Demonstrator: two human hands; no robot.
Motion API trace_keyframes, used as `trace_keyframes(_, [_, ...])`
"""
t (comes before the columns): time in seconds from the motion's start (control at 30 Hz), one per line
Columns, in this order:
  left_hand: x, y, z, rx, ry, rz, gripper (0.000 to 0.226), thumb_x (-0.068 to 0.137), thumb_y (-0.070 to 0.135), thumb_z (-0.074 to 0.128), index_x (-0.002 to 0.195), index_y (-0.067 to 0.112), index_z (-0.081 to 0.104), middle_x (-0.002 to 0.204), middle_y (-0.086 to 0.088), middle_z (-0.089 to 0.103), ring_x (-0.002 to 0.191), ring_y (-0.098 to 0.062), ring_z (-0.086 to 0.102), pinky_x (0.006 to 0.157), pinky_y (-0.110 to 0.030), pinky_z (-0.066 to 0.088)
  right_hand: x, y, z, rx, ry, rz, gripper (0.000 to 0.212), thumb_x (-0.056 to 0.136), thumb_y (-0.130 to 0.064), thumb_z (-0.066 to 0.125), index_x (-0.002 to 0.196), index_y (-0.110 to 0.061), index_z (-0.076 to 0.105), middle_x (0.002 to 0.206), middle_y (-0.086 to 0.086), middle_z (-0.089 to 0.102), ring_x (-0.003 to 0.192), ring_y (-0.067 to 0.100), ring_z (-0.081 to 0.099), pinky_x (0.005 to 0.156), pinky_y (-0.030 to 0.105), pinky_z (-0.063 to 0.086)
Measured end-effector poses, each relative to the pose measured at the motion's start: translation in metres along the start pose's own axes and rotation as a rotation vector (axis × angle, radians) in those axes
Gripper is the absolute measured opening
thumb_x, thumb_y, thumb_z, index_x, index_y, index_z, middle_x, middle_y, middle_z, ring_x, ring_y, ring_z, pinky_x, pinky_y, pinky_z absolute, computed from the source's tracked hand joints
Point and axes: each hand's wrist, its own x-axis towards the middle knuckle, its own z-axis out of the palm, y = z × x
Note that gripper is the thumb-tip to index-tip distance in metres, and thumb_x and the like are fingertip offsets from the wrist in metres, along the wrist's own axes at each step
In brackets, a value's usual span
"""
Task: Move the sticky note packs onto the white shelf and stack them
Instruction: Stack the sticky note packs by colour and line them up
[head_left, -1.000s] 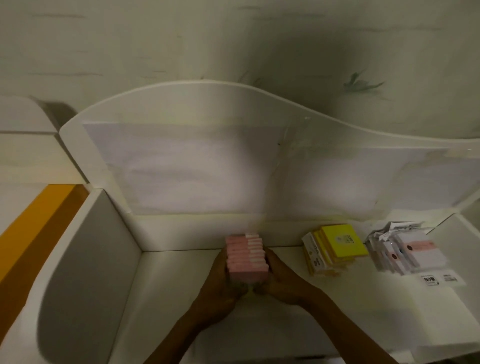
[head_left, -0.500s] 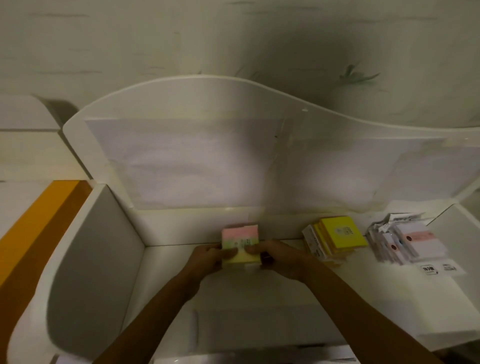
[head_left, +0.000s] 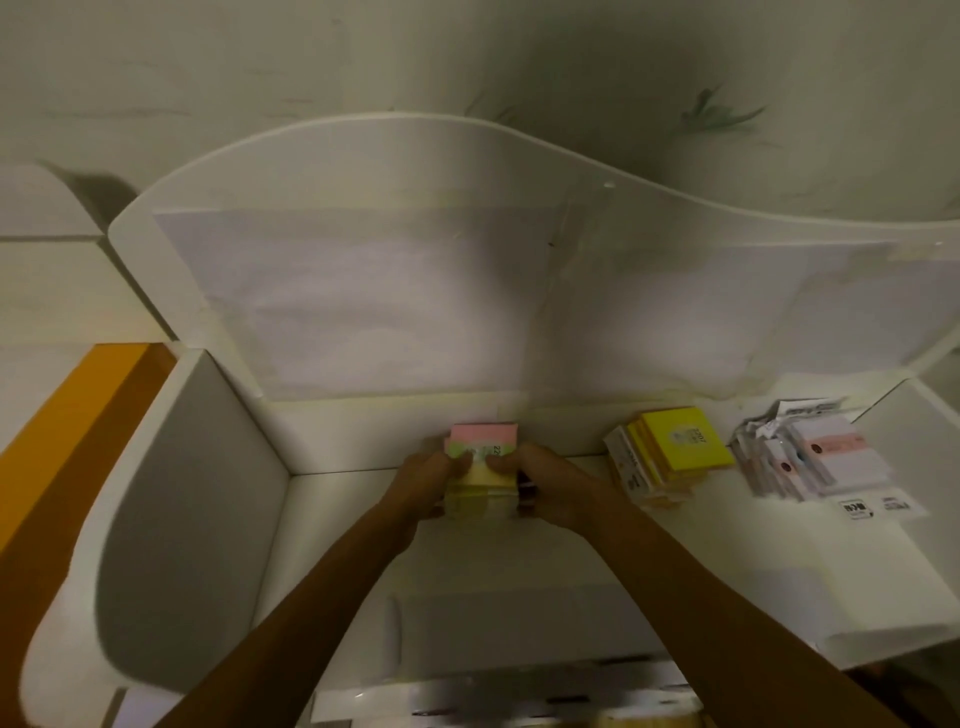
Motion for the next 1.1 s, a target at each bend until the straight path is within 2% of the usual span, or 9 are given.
trace_keyframes(0.13, [-0.007,0.006,0.012,0.008,-0.027,0.031,0.029,0.103,0.028,0.037,0.129,0.018,0.041,0.105,-0.006,0.054,0.083,-0.017,0.053,0.056,-0.024,0.042,-0.001,-0.007,0.006,0.108,-0.028,0.044,0.025,0.098,-0.016,0.046,0.121,-0.012,0.055,0.093,0.008,0.063,0.079,0.023,0.061,0.055,0.026,0.049])
trace_keyframes(0.3, [-0.014,0.016,0.022,-0.352,-0.030,-0.010,0.027,0.099,0.021,0.031,0.099,0.017,0.058,0.088,-0.013,0.061,0.072,-0.025,0.059,0.047,-0.029,0.050,0.004,-0.012,0.017,0.256,0.047,0.105,0.038,0.094,-0.017,0.045,0.130,-0.008,0.055,0.115,0.020,0.064,0.100,0.037,0.061,0.081,0.046,0.052])
trace_keyframes(0.4, [-0.011,0.016,0.025,-0.402,0.001,0.021,0.031,0.099,0.019,0.028,0.101,0.016,0.059,0.097,-0.020,0.062,0.074,-0.029,0.060,0.057,-0.034,0.052,0.003,-0.012,0.019,0.293,0.072,0.092,0.040,0.092,-0.015,0.047,0.130,-0.007,0.055,0.125,0.023,0.061,0.109,0.040,0.060,0.084,0.047,0.052])
trace_keyframes(0.57, [-0.011,0.013,0.024,-0.365,0.011,0.026,0.029,0.101,0.021,0.029,0.097,0.021,0.058,0.097,-0.017,0.061,0.077,-0.029,0.060,0.060,-0.034,0.052,-0.005,-0.013,0.022,0.253,0.106,0.073,0.037,0.092,-0.016,0.048,0.126,-0.006,0.057,0.119,0.021,0.063,0.104,0.038,0.060,0.087,0.047,0.051])
trace_keyframes(0.7, [-0.018,0.013,0.018,-0.307,0.020,0.117,0.032,0.100,0.025,0.032,0.105,0.020,0.063,0.097,-0.012,0.067,0.078,-0.023,0.065,0.046,-0.024,0.051,-0.029,-0.024,0.018,0.189,0.084,0.006,0.017,0.097,-0.015,0.043,0.102,-0.012,0.059,0.090,0.009,0.064,0.076,0.019,0.059,0.061,0.023,0.050])
trace_keyframes(0.77, [-0.021,0.010,0.016,-0.219,0.096,0.225,0.033,0.101,0.026,0.033,0.112,0.023,0.064,0.103,-0.008,0.067,0.085,-0.021,0.066,0.046,-0.018,0.050,-0.041,-0.030,0.006,0.076,0.158,-0.075,0.009,0.098,-0.015,0.046,0.098,-0.016,0.055,0.088,-0.001,0.056,0.076,0.010,0.050,0.061,0.020,0.041])
trace_keyframes(0.9, [-0.029,0.019,0.033,-0.118,0.166,0.299,0.022,0.097,0.041,0.044,0.106,0.027,0.059,0.103,0.001,0.060,0.093,-0.021,0.060,0.066,-0.030,0.051,-0.055,-0.039,-0.029,-0.099,0.283,-0.202,0.010,0.092,-0.023,0.060,0.101,-0.025,0.056,0.101,-0.008,0.055,0.102,0.012,0.046,0.089,0.028,0.035])
trace_keyframes(1.0, [-0.028,0.028,0.051,0.042,0.279,0.330,0.018,0.092,0.049,0.050,0.085,0.033,0.054,0.094,0.007,0.057,0.093,-0.020,0.056,0.087,-0.042,0.050,-0.075,-0.053,-0.054,-0.209,0.320,-0.311,0.007,0.092,-0.021,0.059,0.097,-0.025,0.064,0.103,-0.007,0.062,0.105,0.012,0.054,0.088,0.029,0.042])
trace_keyframes(1.1, [-0.030,0.028,0.071,0.286,0.427,0.364,0.034,0.085,0.049,0.052,0.107,0.024,0.057,0.115,-0.002,0.056,0.113,-0.026,0.049,0.100,-0.046,0.041,-0.096,-0.061,-0.090,-0.282,0.369,-0.376,0.016,0.095,-0.016,0.056,0.106,-0.010,0.066,0.097,0.002,0.061,0.095,0.015,0.055,0.083,0.030,0.046])
